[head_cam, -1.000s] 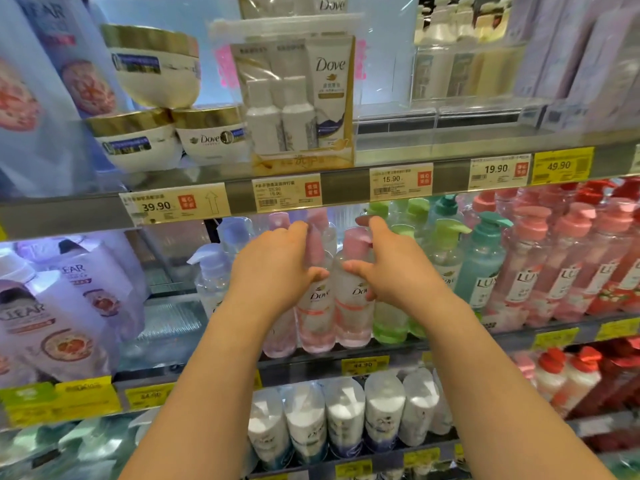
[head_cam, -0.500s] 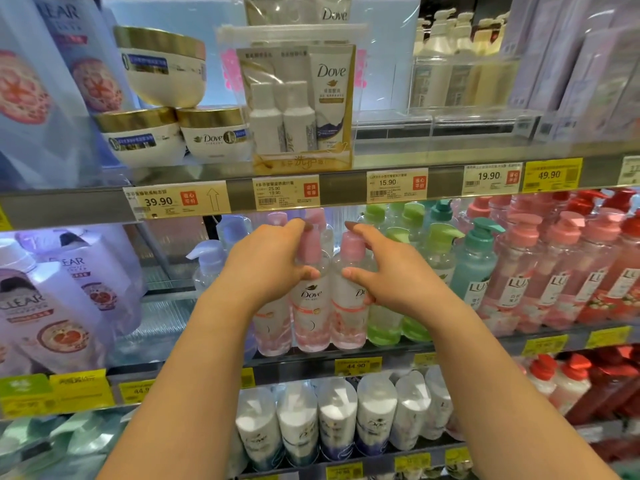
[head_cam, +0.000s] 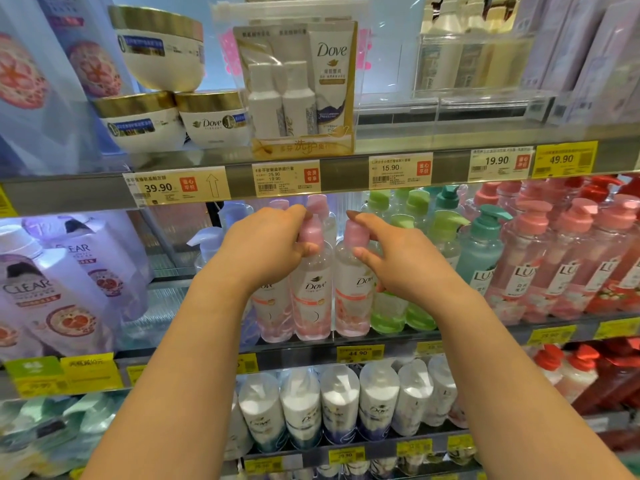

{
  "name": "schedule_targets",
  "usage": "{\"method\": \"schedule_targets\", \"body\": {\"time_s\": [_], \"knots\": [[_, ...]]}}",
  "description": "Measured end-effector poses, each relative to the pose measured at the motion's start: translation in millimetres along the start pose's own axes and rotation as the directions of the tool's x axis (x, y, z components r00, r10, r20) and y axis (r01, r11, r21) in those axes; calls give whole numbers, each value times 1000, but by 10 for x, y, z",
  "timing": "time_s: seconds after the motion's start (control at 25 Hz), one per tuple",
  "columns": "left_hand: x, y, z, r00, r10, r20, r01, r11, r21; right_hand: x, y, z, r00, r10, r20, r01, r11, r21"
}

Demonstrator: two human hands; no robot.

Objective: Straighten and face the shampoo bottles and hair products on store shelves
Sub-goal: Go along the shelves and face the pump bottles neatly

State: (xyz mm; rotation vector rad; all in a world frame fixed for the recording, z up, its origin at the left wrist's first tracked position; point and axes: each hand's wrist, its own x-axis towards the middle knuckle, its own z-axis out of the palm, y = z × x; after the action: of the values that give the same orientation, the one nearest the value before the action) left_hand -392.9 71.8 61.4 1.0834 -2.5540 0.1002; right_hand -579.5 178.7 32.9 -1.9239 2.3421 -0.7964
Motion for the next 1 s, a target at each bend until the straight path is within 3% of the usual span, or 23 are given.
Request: {"method": "schedule_targets", "body": {"time_s": [0.28,0.76,0.88,1.0], "knots": [[-6,-15,9,1000,-2,-17,3,1000,20,-84,-60,35,999,2,-47,0,999,32],[-57,-46,-7,1000,26,6,-26,999,-19,-112,-190,108,990,41,-136,-51,996,-70],[-183,-85,-84,995,51,-89,-62,992,-114,-181,-225,98,987,79,-140,-92,992,-88],[-434,-299,-153,958,22,-285,-85,974,-210,-297,-338,133,942,100,-320,-118,992,-38]]}}
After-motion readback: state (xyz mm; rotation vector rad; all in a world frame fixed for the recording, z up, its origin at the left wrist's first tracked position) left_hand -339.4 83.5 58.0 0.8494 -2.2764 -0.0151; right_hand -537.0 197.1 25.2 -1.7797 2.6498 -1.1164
